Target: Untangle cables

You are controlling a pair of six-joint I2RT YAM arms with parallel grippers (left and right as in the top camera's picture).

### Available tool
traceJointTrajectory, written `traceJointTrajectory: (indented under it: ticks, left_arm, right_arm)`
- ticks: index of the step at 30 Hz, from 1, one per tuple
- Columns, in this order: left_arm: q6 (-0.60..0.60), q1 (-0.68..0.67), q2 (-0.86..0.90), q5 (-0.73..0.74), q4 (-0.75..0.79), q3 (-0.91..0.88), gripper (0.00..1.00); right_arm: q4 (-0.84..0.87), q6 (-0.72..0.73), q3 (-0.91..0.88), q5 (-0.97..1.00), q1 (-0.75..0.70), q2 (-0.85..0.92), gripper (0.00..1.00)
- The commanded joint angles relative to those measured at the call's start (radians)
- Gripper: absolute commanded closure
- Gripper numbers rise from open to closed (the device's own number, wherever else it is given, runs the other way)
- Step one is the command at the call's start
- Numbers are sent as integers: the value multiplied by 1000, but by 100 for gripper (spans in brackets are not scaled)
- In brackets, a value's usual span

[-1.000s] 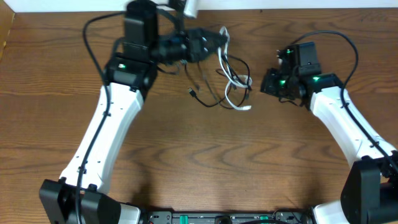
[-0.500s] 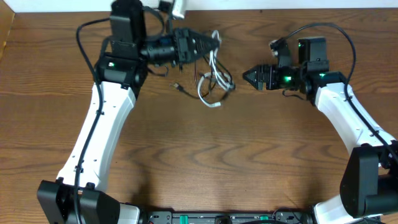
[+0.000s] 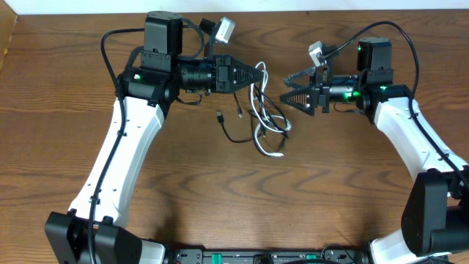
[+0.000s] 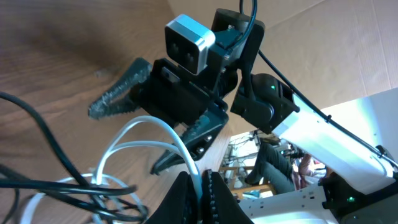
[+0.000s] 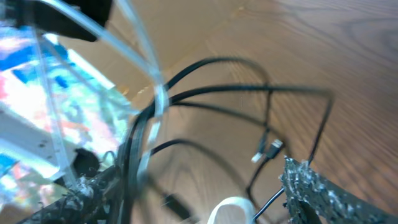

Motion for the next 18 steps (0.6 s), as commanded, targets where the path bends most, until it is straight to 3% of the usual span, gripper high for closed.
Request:
traceJointTrajectory:
  ticks: [1, 11, 14, 16, 17, 18]
  left_arm:
    - [31, 2, 0, 19, 0, 18, 92]
    - [32, 2, 0, 19, -19, 18, 92]
    - [32, 2, 0, 13, -18, 18, 93]
    - [31, 4, 0, -3, -18, 18, 92]
    - [31, 6, 0, -3, -15, 18, 92]
    - [31, 13, 0, -3, -9, 18, 92]
  right_arm:
    - [-3, -45, 3, -86, 29, -3, 25]
    - [-13, -21, 3, 126, 153, -3, 39]
    - [-15, -1, 3, 156, 150, -3, 58]
    - [-33, 5, 3, 196, 139, -3, 91]
    - [-47, 6, 3, 218, 132, -3, 99]
    - [-70, 6, 3, 244, 124, -3, 99]
